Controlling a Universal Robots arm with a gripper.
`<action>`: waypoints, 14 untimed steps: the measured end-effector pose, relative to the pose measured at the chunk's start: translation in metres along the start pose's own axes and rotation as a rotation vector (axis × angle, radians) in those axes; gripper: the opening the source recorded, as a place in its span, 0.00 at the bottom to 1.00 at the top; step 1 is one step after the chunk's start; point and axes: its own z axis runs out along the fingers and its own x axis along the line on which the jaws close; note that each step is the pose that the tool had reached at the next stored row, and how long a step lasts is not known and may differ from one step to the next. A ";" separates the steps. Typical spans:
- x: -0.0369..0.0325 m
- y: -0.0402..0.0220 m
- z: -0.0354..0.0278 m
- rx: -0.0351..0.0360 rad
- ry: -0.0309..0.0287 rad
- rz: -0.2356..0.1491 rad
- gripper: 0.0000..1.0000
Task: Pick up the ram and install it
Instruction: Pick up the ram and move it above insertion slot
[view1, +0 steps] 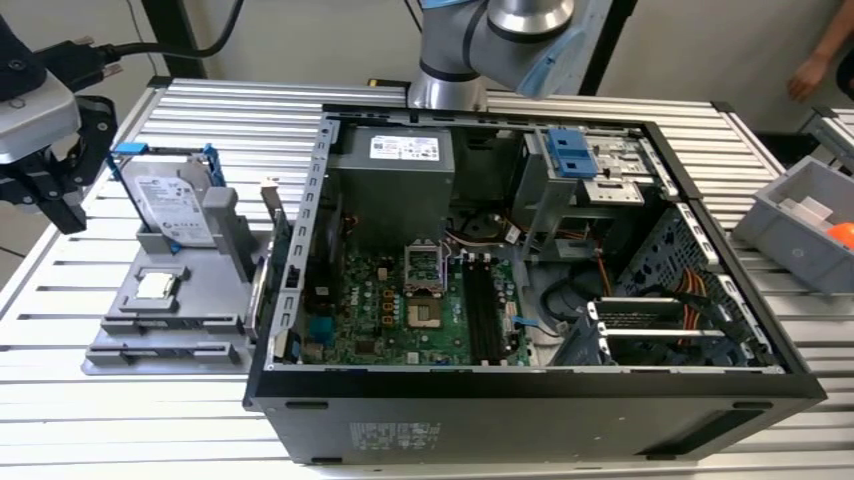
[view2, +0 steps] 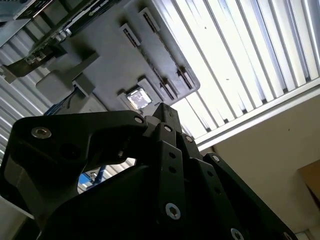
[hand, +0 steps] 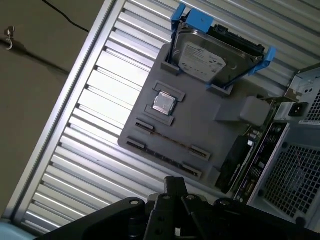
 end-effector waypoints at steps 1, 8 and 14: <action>0.0000 0.0000 -0.0001 0.0000 0.0002 -0.002 0.00; 0.0000 0.0000 0.0000 -0.0001 0.0006 -0.012 0.00; 0.0000 0.0000 0.0000 -0.0003 0.0010 -0.021 0.00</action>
